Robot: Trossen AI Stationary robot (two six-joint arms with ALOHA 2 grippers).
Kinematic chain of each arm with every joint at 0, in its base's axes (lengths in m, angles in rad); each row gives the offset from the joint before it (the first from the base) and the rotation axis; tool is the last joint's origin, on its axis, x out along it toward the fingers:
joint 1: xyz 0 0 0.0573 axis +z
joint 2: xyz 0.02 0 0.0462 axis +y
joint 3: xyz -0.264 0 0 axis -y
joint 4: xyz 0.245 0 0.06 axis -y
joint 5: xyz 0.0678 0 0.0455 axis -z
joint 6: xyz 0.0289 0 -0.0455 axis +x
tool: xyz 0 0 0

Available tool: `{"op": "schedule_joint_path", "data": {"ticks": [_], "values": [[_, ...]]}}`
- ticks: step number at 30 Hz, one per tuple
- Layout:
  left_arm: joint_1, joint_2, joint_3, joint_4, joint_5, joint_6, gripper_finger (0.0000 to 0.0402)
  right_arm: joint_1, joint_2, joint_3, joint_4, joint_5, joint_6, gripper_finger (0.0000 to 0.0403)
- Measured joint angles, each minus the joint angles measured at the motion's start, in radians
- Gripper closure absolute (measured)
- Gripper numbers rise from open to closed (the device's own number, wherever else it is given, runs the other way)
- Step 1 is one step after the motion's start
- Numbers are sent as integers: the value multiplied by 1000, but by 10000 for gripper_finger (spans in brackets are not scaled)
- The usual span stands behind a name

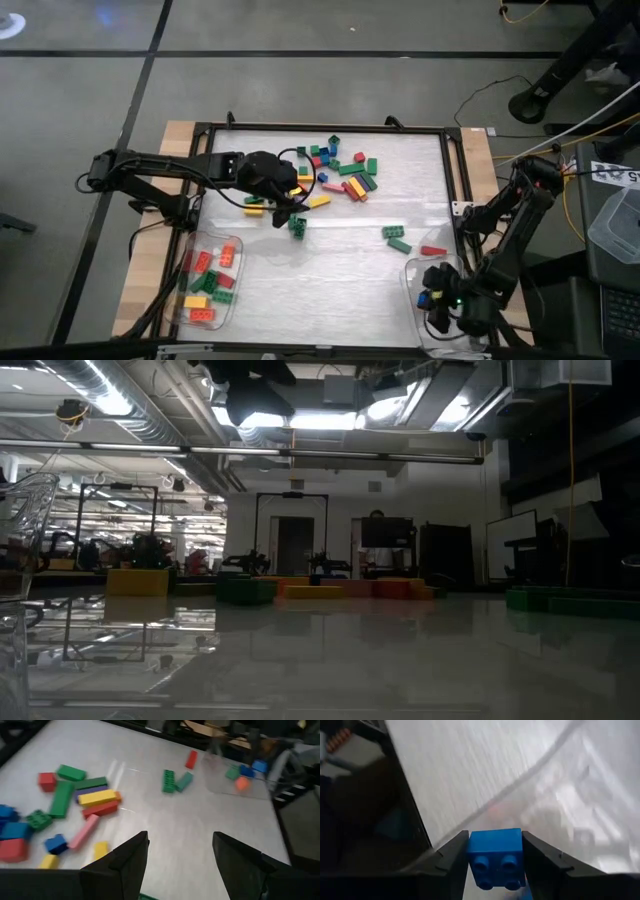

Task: Sort blocks by size
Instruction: Put the small blue game piece into the right transparent bin

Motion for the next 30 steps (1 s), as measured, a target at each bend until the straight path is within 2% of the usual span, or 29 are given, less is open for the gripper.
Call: {"op": "schedule_joint_path", "data": {"ticks": [4, 7, 16, 20, 25, 30], "values": [[8, 0, 0, 0, -63, 2, 192, -47, 0, 0, 1, -174, 15, 239], [26, 0, 0, -1, -67, 7, 192, -67, 0, 0, 3, -243, 17, 239], [92, 1, 0, -33, -67, 45, 192, -90, 0, 0, -9, -266, 88, 235], [128, 8, -1, -61, -67, 60, 192, -88, 0, 0, -43, -278, 159, 200], [188, 22, -19, -81, -67, 34, 192, -88, 0, 0, -102, -292, 170, 146], [281, 48, -61, -78, -81, -14, 192, -88, 1, 0, -94, -292, 170, 123]]}}
